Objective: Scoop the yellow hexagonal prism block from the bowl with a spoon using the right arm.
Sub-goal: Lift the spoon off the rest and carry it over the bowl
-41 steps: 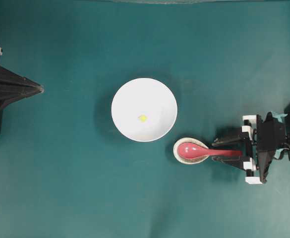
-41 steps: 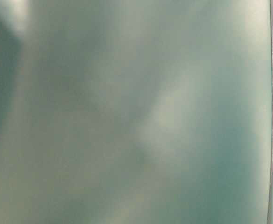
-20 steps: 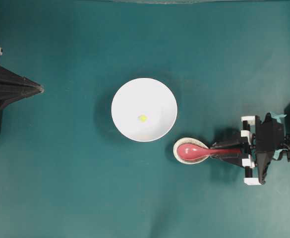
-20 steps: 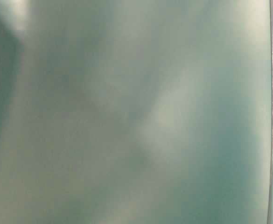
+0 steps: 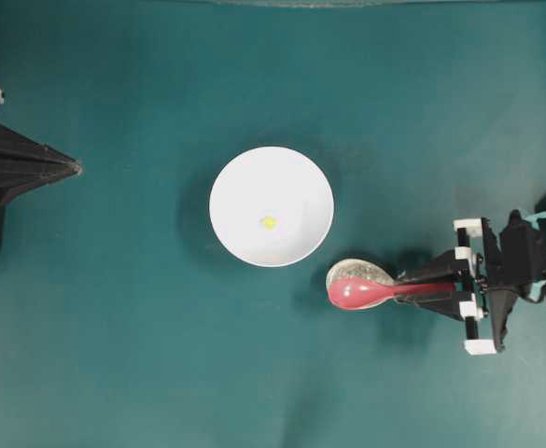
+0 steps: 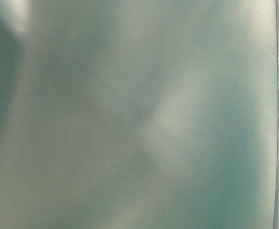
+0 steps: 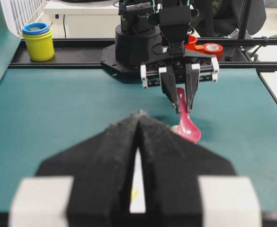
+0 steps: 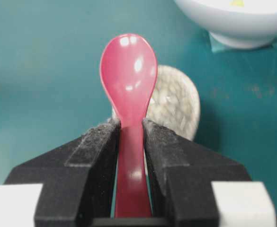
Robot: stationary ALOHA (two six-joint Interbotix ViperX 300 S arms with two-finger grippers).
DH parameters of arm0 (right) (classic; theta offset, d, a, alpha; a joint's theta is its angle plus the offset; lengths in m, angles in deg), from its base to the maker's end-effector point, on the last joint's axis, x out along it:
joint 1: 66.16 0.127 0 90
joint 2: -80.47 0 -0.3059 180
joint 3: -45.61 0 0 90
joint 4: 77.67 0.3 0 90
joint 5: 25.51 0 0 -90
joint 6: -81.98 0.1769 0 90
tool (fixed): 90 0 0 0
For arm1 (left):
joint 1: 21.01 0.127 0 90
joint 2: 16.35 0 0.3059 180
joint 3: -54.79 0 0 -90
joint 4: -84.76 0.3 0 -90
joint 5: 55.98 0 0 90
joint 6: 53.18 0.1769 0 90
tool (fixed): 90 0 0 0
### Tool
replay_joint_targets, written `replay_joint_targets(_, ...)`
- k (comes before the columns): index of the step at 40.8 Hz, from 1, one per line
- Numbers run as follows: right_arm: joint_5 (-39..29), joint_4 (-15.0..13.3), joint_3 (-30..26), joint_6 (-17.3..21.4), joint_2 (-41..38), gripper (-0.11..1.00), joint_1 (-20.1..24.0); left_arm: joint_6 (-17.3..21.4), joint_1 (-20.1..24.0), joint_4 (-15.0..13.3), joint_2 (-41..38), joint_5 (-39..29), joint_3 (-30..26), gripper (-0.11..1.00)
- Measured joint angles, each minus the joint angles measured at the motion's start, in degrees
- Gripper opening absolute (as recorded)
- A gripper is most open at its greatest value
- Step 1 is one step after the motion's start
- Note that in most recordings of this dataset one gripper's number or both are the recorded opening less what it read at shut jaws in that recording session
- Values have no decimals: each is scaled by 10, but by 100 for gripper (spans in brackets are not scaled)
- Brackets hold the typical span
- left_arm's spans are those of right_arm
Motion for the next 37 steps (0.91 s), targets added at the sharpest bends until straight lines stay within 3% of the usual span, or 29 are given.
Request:
replay_joint_targets(11, -113, 1, -10, -64, 121, 23, -33, -1, 0, 0, 2, 0, 0, -1)
replay_joint_targets(19, -234, 1, -35, -112, 210, 23, -84, -1, 0, 0, 2, 1, 0, -1)
replay_joint_targets(27, -396, 1, -85, -141, 279, 23, -164, -3, -1, 0, 2, 0, 0, -1)
replay_joint_targets(37, -575, 1, -154, -143, 290, 23, -269, -3, 0, 0, 2, 0, 0, -1)
